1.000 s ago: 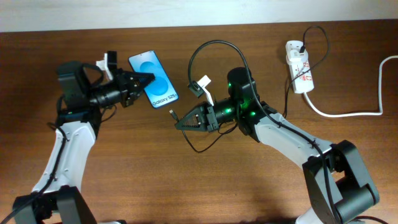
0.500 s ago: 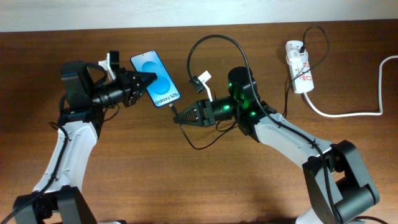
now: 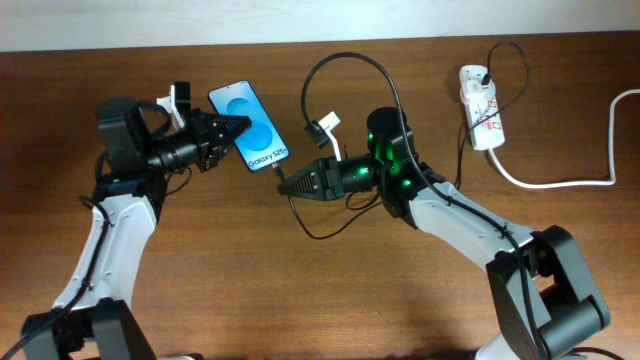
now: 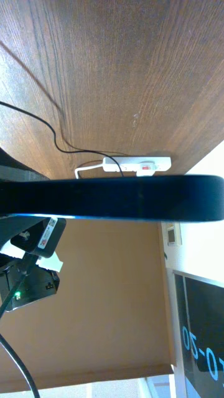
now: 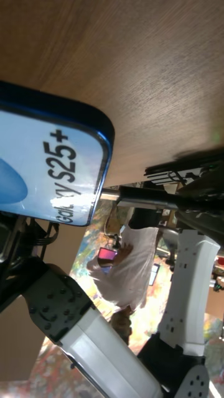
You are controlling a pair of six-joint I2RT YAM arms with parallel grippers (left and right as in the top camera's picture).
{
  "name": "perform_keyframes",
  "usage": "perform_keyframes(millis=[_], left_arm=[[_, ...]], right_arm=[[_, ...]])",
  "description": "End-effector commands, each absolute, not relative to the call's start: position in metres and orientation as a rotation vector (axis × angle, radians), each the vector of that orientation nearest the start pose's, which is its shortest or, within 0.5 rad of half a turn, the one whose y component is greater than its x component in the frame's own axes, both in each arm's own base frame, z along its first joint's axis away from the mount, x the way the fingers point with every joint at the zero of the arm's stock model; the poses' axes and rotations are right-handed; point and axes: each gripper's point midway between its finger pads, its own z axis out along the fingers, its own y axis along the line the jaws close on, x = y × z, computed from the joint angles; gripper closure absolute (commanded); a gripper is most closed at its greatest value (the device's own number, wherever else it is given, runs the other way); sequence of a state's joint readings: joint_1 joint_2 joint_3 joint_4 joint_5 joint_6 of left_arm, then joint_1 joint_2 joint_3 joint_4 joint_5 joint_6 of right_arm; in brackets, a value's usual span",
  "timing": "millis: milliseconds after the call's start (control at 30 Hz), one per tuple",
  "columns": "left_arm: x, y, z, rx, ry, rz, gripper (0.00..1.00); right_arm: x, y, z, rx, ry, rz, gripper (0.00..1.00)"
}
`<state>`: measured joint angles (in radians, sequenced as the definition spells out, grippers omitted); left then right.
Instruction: Plug charger to phone and switch on socket
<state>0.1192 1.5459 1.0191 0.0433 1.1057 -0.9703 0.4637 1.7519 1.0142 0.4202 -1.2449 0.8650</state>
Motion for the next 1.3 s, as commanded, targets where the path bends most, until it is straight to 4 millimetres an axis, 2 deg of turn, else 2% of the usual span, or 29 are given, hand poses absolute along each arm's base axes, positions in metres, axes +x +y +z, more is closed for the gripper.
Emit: perform_keyframes(millis=[0, 333, 567, 767, 900, 1000, 1133, 1267], left_arm=[[0.403, -0.108, 0.248, -0.361, 2.101, -1.665, 1.0], [0.4, -0.11, 0.249, -0.339, 2.102, -1.686, 1.0], [0.376, -0.123, 0.262, 0.006, 2.051, -1.743, 1.0], [0.369, -0.125, 0.265, 0.089, 2.029, -1.761, 1.0], [0.362, -0.128, 0.268, 0.165, 2.006, -1.786, 1.0], [0.359, -0.129, 0.27, 0.188, 1.999, -1.8, 1.0], [0.351, -0.143, 0.271, 0.252, 1.999, -1.831, 1.0], [0.343, -0.156, 0.272, 0.315, 1.998, -1.864, 1.0]], right_arm=[[0.298, 0.339, 0.21, -0.533, 2.17, 1.98, 0.96], [0.3, 0.34, 0.209, -0.513, 2.179, 1.969, 0.96], [0.3, 0.339, 0.209, -0.517, 2.174, 1.965, 0.96], [0.308, 0.34, 0.208, -0.48, 2.167, 1.928, 0.96], [0.316, 0.342, 0.221, -0.518, 2.066, 1.895, 0.96], [0.322, 0.342, 0.221, -0.488, 2.058, 1.865, 0.96], [0.327, 0.342, 0.231, -0.507, 1.989, 1.847, 0.96], [0.337, 0.333, 0.233, -0.473, 1.984, 1.834, 0.96]])
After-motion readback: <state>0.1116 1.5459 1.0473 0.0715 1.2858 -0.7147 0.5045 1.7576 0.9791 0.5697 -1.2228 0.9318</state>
